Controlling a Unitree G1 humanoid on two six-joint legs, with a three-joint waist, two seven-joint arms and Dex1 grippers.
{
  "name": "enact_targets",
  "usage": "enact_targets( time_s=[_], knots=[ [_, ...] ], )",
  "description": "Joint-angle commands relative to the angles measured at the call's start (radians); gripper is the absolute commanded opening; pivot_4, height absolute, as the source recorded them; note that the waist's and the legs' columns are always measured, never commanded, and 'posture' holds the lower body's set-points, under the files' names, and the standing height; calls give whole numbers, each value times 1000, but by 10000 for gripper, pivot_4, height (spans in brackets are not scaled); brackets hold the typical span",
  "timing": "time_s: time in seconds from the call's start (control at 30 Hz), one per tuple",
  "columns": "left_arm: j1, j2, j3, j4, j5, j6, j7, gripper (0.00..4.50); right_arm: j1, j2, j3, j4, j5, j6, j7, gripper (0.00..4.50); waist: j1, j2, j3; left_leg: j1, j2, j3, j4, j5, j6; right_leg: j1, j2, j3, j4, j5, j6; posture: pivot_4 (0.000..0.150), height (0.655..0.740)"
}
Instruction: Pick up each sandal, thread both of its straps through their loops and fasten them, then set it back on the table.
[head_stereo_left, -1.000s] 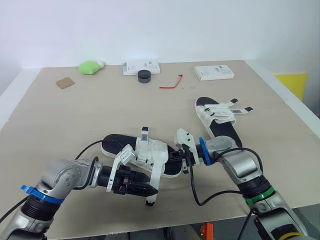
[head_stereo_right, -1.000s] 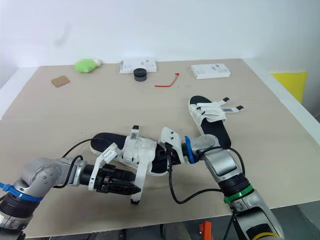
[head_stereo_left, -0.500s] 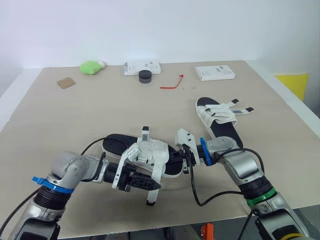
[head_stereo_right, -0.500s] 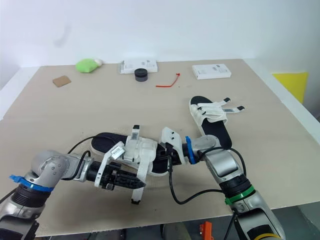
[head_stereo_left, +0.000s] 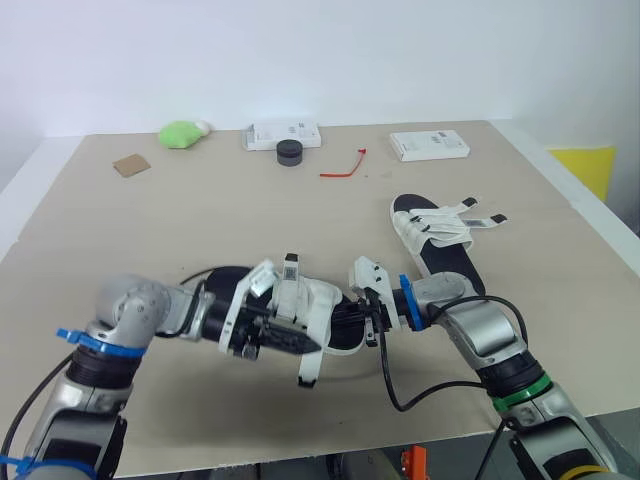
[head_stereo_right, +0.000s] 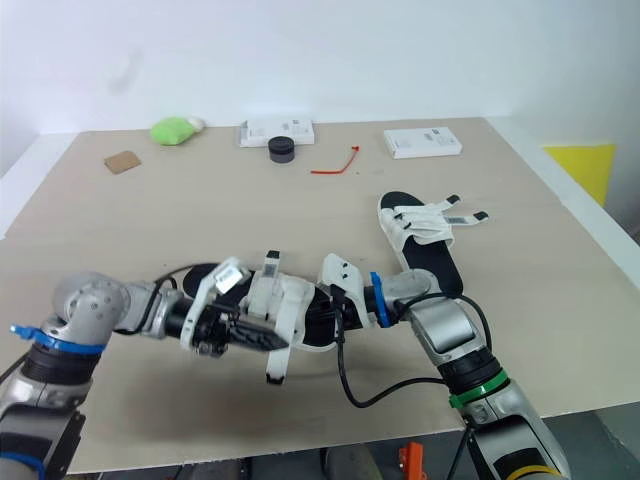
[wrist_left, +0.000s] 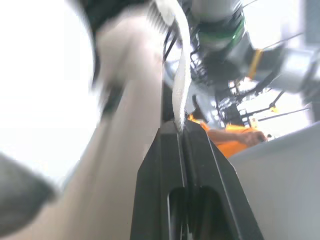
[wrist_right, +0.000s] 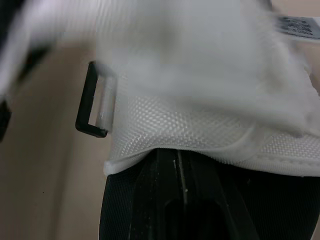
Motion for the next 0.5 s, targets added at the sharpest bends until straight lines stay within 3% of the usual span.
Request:
enact_targets(
  time_s=[0.03, 0.3, 0.5],
  knots=[
    [-111, -18, 70, 131, -34, 44, -23, 101, 21, -1, 41, 33, -20, 14, 1, 0, -1, 0, 0, 0, 0, 0, 0, 0, 0, 0, 0, 0, 0, 0, 0, 1500, 7400],
    [-241, -31, -7, 332, 62, 6, -122, 101, 22, 1, 44, 32, -21, 10, 1, 0, -3, 0, 0, 0, 0, 0, -1, 0, 0, 0, 0, 0, 0, 0, 0, 1500, 7400],
    [-343, -40, -169, 492, 210, -108, -291, 101, 26, 0, 42, 24, -18, 14, -3, 0, -3, 0, 0, -1, 0, 0, 0, 0, 0, 0, 0, 0, 0, 0, 0, 1500, 7400]
  ],
)
